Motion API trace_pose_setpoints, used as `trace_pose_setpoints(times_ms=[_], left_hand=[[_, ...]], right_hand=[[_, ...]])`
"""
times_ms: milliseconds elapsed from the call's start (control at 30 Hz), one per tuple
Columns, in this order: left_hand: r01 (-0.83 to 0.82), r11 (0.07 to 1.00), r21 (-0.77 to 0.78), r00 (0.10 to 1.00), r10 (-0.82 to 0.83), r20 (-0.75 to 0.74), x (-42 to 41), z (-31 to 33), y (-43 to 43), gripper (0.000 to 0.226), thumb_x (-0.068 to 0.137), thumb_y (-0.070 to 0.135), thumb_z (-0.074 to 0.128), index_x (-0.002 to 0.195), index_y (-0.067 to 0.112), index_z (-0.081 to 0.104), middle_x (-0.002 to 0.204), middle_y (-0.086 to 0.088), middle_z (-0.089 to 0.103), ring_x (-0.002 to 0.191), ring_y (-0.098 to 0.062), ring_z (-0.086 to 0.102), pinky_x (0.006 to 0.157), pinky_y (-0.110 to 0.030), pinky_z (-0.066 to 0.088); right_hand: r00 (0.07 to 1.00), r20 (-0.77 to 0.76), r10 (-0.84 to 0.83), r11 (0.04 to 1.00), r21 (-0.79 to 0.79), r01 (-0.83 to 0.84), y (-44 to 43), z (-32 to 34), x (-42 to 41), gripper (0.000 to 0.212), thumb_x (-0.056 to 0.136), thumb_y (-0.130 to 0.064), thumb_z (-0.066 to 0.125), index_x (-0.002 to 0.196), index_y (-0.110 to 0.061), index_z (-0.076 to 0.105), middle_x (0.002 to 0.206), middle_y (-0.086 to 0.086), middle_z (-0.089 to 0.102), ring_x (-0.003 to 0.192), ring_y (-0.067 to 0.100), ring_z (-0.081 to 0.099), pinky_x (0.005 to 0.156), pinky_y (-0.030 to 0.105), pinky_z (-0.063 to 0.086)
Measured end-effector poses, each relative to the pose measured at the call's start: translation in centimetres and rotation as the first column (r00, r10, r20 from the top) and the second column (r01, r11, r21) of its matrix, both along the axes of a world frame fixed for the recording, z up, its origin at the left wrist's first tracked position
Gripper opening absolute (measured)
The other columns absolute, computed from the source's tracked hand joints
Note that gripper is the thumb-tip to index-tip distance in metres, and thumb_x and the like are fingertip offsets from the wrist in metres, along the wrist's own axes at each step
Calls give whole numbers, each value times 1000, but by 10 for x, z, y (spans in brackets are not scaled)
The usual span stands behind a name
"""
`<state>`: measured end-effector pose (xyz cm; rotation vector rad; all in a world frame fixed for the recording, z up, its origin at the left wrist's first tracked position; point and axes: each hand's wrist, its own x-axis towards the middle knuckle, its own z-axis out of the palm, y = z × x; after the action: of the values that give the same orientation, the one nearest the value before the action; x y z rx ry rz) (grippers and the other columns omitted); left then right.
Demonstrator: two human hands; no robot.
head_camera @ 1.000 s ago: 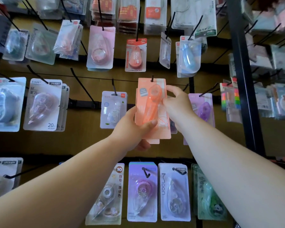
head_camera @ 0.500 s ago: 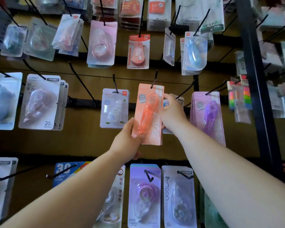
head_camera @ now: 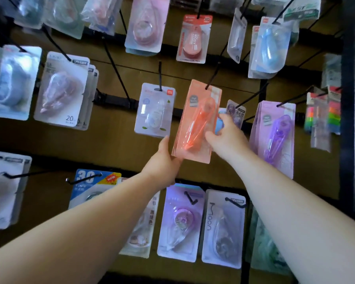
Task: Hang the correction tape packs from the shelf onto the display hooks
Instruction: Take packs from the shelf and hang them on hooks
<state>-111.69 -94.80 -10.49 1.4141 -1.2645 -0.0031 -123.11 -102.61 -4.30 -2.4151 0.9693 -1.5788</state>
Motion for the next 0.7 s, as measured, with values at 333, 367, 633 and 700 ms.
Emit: trace_pose_setpoints(times_ms=[333,367,633,700], left_hand=[[117,980,-158,992,-107,69,-55,-49,102,21,89,18,53,107,29,55,76,5,59,61,-5,54,58,-18,48],[135,979,-153,990,-127,61,-57,-62,113,16,89,15,53,92,31,57,69,7,57,57,-3,52,55,-15,46],[107,952,288,981,-53,-187,-44,-255,197,27,87,8,56,68,26,59,49,19,61,52,3,54,51,-8,40],[73,908,413,968,35,-247,-31,-307,209,26,87,7,56,68,23,62,49,16,62,48,3,54,49,-8,40]], right_hand=[[982,-181,46,992,-107,-66,94,-62,-55,17,87,-22,50,101,-18,58,77,-3,54,83,23,54,76,33,45],[977,-202,71,992,-92,-91,103,-73,-60,10,86,-22,51,92,-20,59,72,-6,54,78,20,52,74,32,45],[831,-501,242,965,215,-152,153,-246,-96,17,86,-31,54,71,-33,48,61,-10,53,57,4,45,64,28,40],[782,-559,275,943,316,-106,154,-295,-99,19,89,-32,51,70,-35,48,65,-9,56,59,5,48,64,25,42]])
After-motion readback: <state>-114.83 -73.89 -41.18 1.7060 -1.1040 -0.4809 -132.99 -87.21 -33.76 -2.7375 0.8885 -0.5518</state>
